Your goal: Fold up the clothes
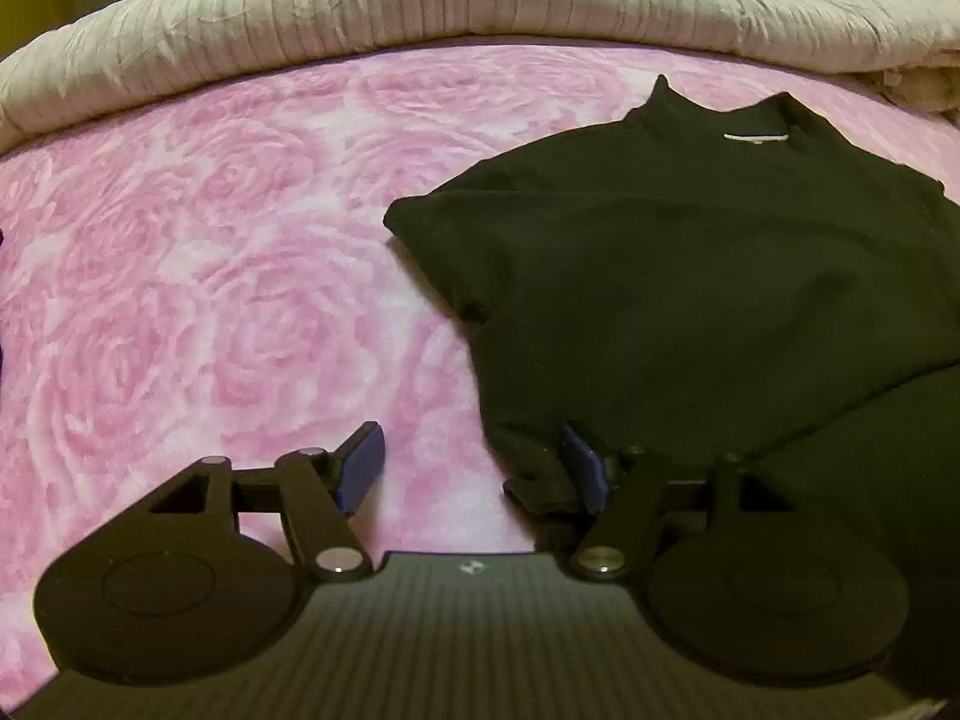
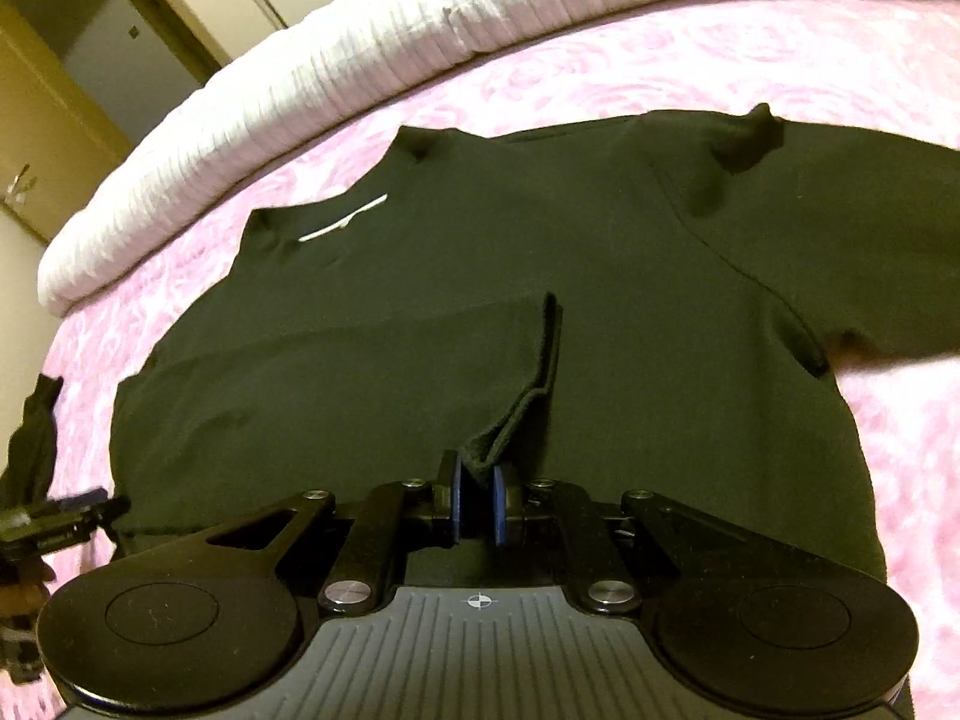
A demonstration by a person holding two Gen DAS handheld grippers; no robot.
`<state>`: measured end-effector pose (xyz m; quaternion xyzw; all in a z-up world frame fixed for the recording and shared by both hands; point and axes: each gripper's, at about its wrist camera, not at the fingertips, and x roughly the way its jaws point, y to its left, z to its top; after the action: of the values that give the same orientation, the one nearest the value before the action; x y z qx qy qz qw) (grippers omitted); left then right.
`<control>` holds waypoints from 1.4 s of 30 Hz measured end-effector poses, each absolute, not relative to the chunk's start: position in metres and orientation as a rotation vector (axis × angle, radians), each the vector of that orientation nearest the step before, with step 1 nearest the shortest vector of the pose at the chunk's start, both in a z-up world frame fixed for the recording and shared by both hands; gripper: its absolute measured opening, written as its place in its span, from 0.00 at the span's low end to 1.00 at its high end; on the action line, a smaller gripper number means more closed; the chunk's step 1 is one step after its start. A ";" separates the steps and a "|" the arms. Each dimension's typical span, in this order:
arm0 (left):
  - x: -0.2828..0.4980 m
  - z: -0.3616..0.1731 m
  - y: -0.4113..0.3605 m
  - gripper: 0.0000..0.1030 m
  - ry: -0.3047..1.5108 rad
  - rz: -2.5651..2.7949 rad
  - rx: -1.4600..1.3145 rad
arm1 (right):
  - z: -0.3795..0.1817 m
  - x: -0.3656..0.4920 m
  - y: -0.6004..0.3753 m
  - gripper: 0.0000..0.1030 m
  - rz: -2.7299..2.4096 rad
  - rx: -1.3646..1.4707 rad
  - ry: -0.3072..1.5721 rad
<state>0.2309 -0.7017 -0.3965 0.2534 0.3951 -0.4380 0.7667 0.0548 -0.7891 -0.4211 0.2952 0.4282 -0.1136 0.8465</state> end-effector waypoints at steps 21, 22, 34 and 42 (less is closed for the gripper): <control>0.126 -0.340 -0.737 0.58 0.713 -1.155 0.728 | -0.366 -0.080 -0.872 0.43 -0.693 0.775 0.689; 0.118 -0.336 -0.745 0.58 0.704 -1.158 0.734 | -0.367 -0.092 -0.887 0.45 -0.731 0.804 0.652; 0.009 -0.352 -0.835 0.60 0.727 -1.224 0.870 | -0.403 -0.153 -1.060 0.47 -1.037 0.981 0.384; -0.022 -0.356 -0.872 0.60 0.704 -1.268 0.913 | -0.421 -0.165 -1.075 0.46 -1.082 1.007 0.260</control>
<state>-0.0219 -0.8716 -0.3558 0.4025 0.3105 -0.5593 0.6548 -0.1653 -1.0753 -0.4207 0.4575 0.1180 -0.4915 0.7315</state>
